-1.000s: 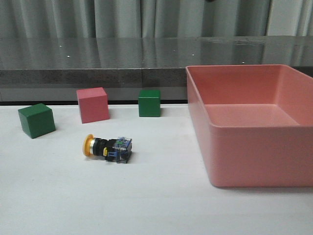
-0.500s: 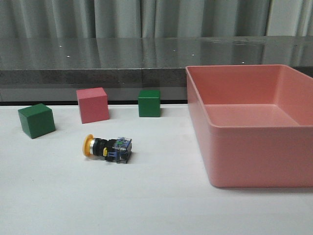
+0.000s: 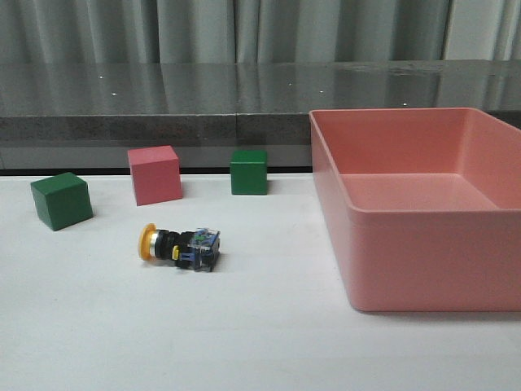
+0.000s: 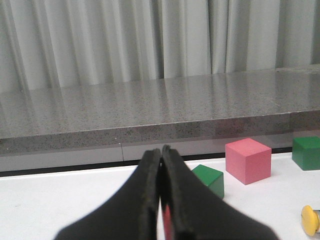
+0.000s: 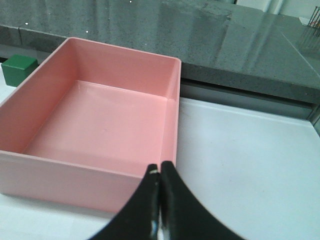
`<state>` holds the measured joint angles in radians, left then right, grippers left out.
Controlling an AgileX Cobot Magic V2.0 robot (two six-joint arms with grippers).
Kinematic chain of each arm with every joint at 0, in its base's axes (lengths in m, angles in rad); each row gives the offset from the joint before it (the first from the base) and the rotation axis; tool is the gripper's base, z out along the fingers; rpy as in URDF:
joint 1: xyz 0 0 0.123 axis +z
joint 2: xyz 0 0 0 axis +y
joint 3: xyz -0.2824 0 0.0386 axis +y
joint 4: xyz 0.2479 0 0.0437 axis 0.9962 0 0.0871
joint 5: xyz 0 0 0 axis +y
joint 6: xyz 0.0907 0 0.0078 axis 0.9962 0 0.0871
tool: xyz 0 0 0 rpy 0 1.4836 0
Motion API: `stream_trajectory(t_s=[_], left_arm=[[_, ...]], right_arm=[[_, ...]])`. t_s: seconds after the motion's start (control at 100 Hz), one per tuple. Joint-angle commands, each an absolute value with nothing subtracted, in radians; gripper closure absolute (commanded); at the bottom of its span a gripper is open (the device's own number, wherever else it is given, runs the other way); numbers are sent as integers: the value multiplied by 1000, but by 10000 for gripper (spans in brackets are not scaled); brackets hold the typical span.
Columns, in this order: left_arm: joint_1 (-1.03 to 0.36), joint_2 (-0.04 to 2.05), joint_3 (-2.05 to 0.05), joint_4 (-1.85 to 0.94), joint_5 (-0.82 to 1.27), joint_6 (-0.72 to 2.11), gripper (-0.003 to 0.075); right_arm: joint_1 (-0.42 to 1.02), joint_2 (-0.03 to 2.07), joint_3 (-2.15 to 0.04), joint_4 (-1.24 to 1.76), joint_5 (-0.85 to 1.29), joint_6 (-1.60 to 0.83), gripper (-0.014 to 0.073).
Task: Place and stand button with both arms
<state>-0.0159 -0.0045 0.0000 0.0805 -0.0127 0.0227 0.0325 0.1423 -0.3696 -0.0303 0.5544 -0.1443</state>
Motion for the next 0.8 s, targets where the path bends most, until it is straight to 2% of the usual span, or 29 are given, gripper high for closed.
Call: stream_trajectory(t_s=[0.0,0.19,0.4,0.57,0.71,0.79], left_arm=[[-15,-33,45,54,-99,15,739],[-17,-33,27,-255,-199,-8,740],[-17,19,-157,-191,27,-8,740],[-17,267,-363,-181,214,0,740],[-17,536,-540,-185,301,137,738],[-18,673,-638,-202,335,251,690]], right_arm=[[25,150,-393,-44,446,-144,655],[25,150,-393,-44,433,-144,655],[25,150,-393,-44,433,-144,655],[25,150,-393,-44,434,-144,655],[25,150,-393,-44,435,-144,655],[25,150,-393,-44,437,-144,655]])
